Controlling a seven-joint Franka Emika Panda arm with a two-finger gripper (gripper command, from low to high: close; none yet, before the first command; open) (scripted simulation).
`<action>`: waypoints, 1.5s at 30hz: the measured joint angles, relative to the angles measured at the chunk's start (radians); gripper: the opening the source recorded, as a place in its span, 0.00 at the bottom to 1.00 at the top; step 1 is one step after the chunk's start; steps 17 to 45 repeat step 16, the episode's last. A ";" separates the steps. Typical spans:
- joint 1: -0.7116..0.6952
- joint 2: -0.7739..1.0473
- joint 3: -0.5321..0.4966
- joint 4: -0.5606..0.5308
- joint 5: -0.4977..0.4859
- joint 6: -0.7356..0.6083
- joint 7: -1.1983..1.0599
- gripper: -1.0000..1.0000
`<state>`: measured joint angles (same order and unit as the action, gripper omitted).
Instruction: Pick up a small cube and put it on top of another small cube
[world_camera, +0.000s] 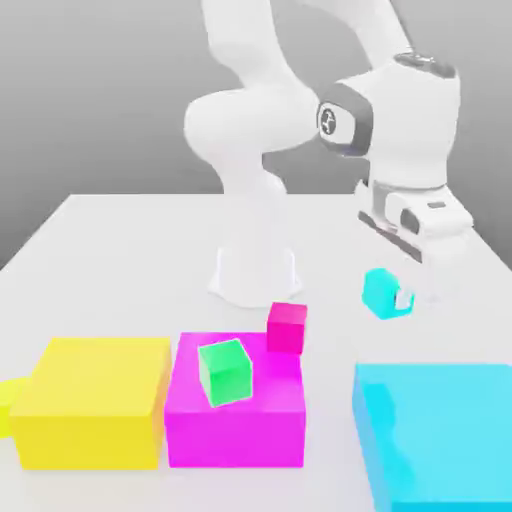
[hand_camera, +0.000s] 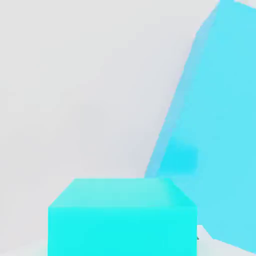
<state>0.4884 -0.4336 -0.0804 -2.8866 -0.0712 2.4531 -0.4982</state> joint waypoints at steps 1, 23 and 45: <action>-0.031 -0.035 -0.009 -0.007 -0.006 -0.028 0.022 0.00; -0.232 -0.061 -0.062 -0.118 -0.042 0.055 0.145 1.00; -0.232 -0.061 -0.062 -0.118 -0.042 0.055 0.145 1.00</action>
